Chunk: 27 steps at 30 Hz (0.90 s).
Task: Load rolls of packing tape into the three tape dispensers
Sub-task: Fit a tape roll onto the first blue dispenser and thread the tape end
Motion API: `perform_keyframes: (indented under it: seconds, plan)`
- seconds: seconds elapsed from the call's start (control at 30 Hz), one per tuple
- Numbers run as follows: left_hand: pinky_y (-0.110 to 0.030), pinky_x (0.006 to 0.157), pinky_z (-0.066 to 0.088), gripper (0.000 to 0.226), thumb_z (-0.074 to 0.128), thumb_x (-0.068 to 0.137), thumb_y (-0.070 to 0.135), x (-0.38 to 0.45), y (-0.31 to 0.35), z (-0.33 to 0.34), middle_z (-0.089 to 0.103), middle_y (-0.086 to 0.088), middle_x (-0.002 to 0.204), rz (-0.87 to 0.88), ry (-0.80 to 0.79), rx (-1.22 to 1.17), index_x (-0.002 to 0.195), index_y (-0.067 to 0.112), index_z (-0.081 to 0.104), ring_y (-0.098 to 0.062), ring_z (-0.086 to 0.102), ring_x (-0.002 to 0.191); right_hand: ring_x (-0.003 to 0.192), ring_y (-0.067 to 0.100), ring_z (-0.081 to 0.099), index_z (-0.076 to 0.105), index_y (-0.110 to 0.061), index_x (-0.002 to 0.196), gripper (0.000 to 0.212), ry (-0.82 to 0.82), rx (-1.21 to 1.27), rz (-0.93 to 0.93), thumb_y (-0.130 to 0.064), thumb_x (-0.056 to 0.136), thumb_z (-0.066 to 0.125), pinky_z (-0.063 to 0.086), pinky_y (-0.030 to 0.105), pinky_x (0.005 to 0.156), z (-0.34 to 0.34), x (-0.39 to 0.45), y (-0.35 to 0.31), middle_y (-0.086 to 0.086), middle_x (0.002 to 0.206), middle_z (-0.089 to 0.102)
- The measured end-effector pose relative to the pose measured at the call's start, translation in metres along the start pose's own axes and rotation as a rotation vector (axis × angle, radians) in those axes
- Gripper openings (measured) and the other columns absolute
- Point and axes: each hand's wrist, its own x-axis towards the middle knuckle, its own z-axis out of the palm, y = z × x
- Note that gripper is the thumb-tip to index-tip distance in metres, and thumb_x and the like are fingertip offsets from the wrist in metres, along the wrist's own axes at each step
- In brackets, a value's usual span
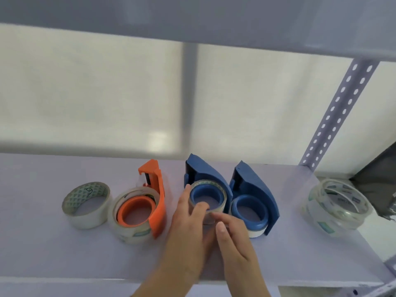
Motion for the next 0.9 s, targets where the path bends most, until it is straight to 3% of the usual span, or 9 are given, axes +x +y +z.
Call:
perform_keyframes:
  seconds: [0.07,0.17,0.3,0.43,0.5,0.57,0.67,0.77,0.9]
  plan:
    - [-0.006,0.098,0.023,0.018,0.061,0.082,0.035,-0.001,-0.002,0.000,0.013,0.014,0.153,-0.013,0.003,-0.009,0.093,0.028,0.049,0.009,0.022,0.131,0.105,-0.001,0.059,0.049,-0.047,0.120,0.039,-0.074,0.061,0.027,-0.037,0.082,0.050,0.045,0.010,0.087,-0.006,0.004,0.002,-0.021,0.105,0.064]
    - [0.009,0.091,0.019,0.020,0.066,0.079,0.037,-0.005,-0.007,-0.001,0.022,0.027,0.139,0.008,0.037,-0.002,0.081,0.026,0.049,0.034,0.011,0.118,0.101,-0.002,0.061,0.039,-0.050,0.125,0.042,-0.103,0.087,0.059,-0.031,0.091,0.055,0.048,0.015,0.086,-0.014,0.007,0.006,-0.017,0.103,0.066]
    - [-0.001,0.101,0.026,0.023,0.071,0.073,0.041,-0.014,-0.017,-0.008,0.034,0.023,0.142,0.049,0.080,-0.037,0.079,0.030,0.051,0.011,0.027,0.134,0.102,-0.004,0.057,0.034,-0.050,0.127,0.049,-0.062,0.020,0.060,-0.027,0.091,0.057,0.048,0.013,0.085,-0.027,0.007,0.011,-0.013,0.107,0.060]
    - [-0.003,0.104,0.025,0.035,0.078,0.070,0.029,-0.020,-0.021,-0.009,0.033,0.019,0.145,0.021,0.103,-0.106,0.094,0.037,0.055,0.007,0.024,0.138,0.117,-0.023,0.042,0.037,-0.055,0.117,0.043,-0.127,-0.032,0.027,-0.031,0.088,0.058,0.033,0.006,0.097,-0.026,0.005,0.006,-0.044,0.122,0.049]
    - [-0.020,0.110,0.034,0.058,0.079,0.069,0.026,-0.019,-0.017,-0.011,0.042,0.022,0.141,-0.050,0.103,-0.229,0.115,0.043,0.048,0.002,0.033,0.135,0.121,-0.024,0.038,0.040,-0.054,0.121,0.039,-0.175,-0.077,-0.017,-0.037,0.089,0.056,0.030,0.002,0.096,-0.020,0.004,0.002,-0.052,0.121,0.045]
    - [-0.033,0.106,0.043,0.072,0.080,0.068,0.022,-0.018,-0.013,-0.014,0.053,0.023,0.130,-0.101,0.078,-0.355,0.125,0.043,0.042,-0.001,0.047,0.127,0.125,-0.018,0.039,0.042,-0.053,0.124,0.046,-0.168,-0.061,-0.011,-0.037,0.083,0.056,0.031,0.010,0.104,-0.016,0.001,0.002,-0.049,0.127,0.044]
    - [-0.034,0.106,0.043,0.081,0.081,0.067,0.023,-0.020,-0.008,-0.018,0.054,0.025,0.129,-0.088,0.060,-0.435,0.132,0.040,0.037,0.003,0.048,0.125,0.129,-0.012,0.041,0.044,-0.055,0.123,0.047,-0.137,-0.015,0.034,-0.032,0.086,0.061,0.034,0.026,0.111,-0.015,-0.005,0.003,-0.043,0.130,0.047]
    - [-0.035,0.109,0.040,0.092,0.081,0.064,0.033,-0.022,-0.009,-0.018,0.050,0.023,0.135,-0.110,0.023,-0.514,0.139,0.038,0.029,0.002,0.044,0.129,0.126,-0.013,0.044,0.040,-0.046,0.134,0.057,-0.129,0.015,0.071,-0.022,0.088,0.062,0.037,0.026,0.110,-0.014,-0.011,-0.001,-0.039,0.130,0.052]
    - [-0.038,0.111,0.037,0.094,0.077,0.066,0.034,-0.022,-0.010,-0.023,0.044,0.019,0.141,-0.077,-0.020,-0.594,0.142,0.037,0.022,-0.003,0.039,0.134,0.127,-0.008,0.046,0.037,-0.047,0.137,0.066,-0.134,0.041,0.083,-0.038,0.079,0.066,0.037,0.030,0.111,-0.008,-0.018,-0.009,-0.032,0.134,0.053]
